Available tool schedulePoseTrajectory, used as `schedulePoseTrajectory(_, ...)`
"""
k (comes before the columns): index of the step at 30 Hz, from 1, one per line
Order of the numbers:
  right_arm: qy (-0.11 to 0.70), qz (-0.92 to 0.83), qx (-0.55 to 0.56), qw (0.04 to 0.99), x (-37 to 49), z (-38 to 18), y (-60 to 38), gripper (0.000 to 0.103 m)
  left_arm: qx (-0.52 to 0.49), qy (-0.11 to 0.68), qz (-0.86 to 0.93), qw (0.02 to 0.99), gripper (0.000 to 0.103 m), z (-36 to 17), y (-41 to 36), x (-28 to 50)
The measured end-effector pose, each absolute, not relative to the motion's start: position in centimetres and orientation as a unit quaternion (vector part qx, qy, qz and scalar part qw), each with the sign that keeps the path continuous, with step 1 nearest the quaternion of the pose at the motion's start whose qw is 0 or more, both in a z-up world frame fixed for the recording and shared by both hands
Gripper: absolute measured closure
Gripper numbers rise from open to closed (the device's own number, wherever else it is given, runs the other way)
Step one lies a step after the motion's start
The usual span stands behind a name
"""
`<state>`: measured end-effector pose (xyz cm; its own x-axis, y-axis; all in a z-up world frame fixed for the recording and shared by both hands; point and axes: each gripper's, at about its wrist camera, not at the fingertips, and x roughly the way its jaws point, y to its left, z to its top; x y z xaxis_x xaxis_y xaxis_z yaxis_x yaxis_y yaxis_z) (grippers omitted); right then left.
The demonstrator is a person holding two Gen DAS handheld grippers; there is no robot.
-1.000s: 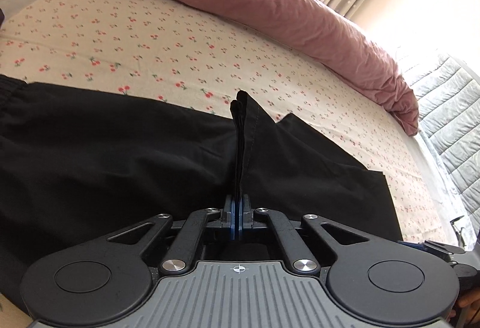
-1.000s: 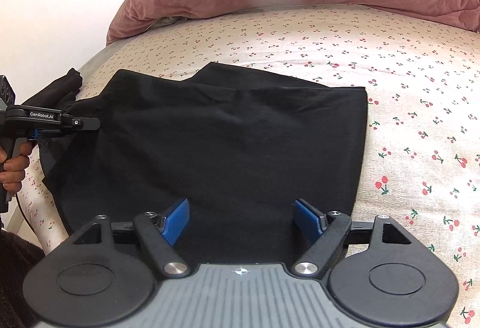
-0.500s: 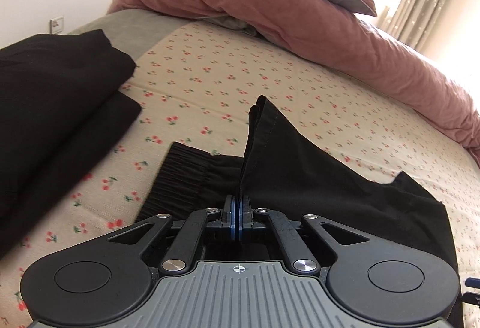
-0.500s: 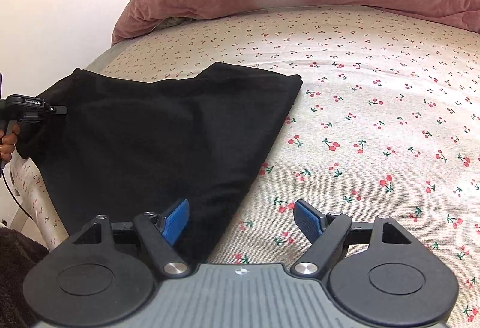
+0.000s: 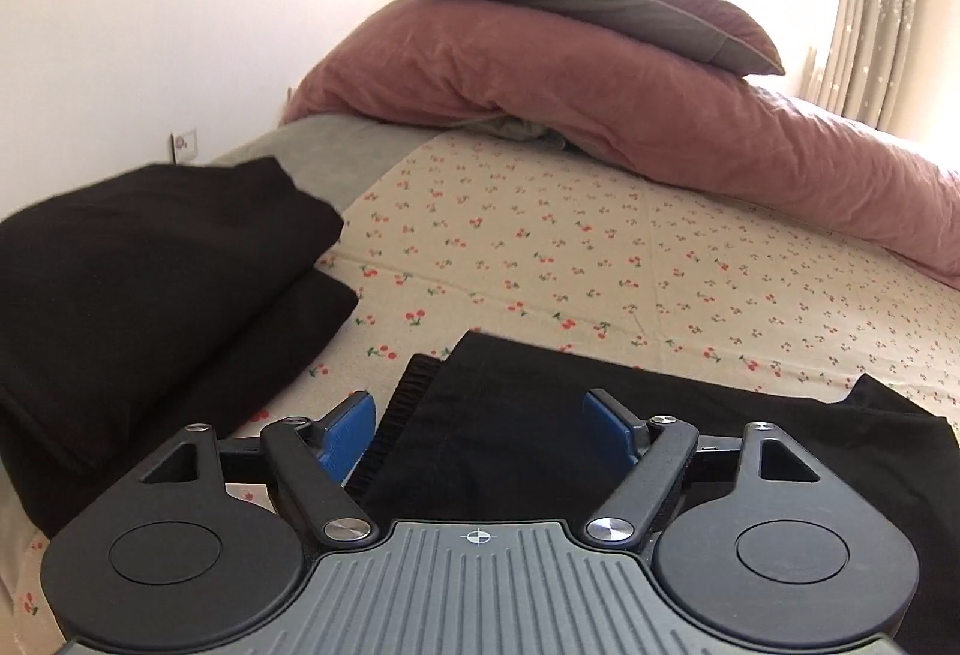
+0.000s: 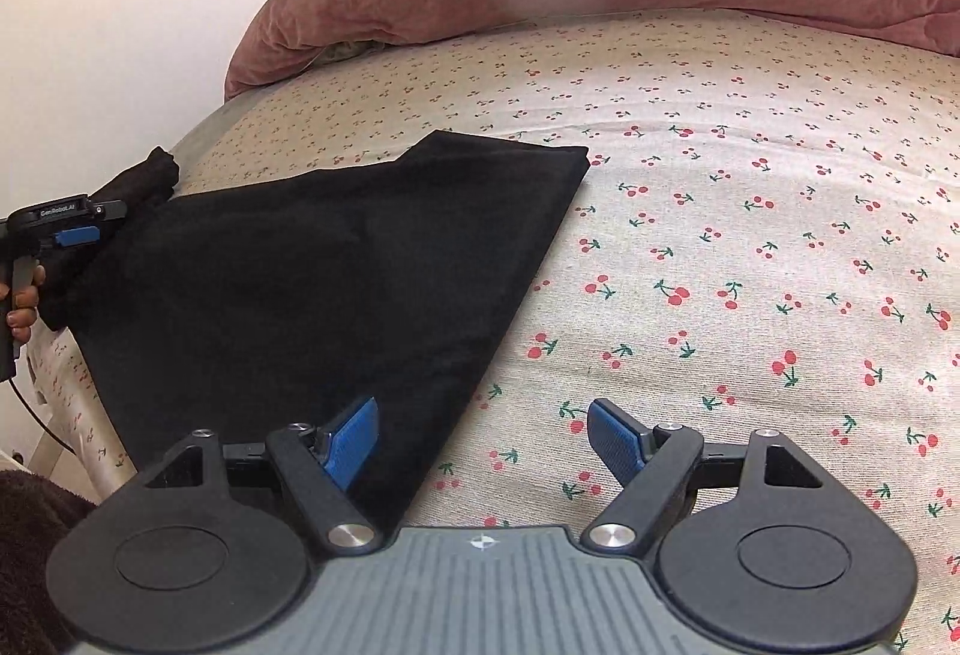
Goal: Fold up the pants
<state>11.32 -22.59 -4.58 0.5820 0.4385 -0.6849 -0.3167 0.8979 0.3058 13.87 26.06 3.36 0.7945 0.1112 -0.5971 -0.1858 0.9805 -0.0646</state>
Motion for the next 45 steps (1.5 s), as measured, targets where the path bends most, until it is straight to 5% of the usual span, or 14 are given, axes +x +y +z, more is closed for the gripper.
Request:
schedulePoseTrajectory(8,0.410,0.227,0.095,0.878,11.1,-4.8,-21.9,0.025,-0.030,0.313,-0.082,0.946,0.019,2.2,16.4,11.1)
schedulePoseTrajectory(13,0.414,0.259,0.066,0.870,10.3,-5.1,-20.3,0.036,0.006,0.347,-0.162,0.924,0.019,-1.5,11.8,10.6)
schedulePoseTrajectory(22,0.406,0.287,-0.071,0.865,6.5,-5.7,-20.1,0.038,0.096,0.350,-0.134,0.922,0.013,-4.0,12.9,8.7)
schedulePoseTrajectory(28,0.445,0.312,0.085,0.835,6.8,-5.4,-23.3,0.039,0.098,0.305,-0.211,0.924,0.013,-2.5,10.5,5.5)
schedulePoseTrajectory(37,0.506,0.335,0.258,0.752,7.9,-8.1,-24.8,0.073,0.133,0.270,-0.350,0.887,0.014,-3.1,3.5,1.4)
schedulePoseTrajectory(39,0.511,0.338,0.264,0.745,7.9,-8.3,-24.9,0.090,0.141,0.263,-0.361,0.883,0.014,-3.4,2.8,0.8)
schedulePoseTrajectory(45,0.481,0.360,0.279,0.749,7.7,-6.1,-25.0,0.096,0.180,0.218,-0.369,0.885,0.015,-3.7,1.4,-1.1)
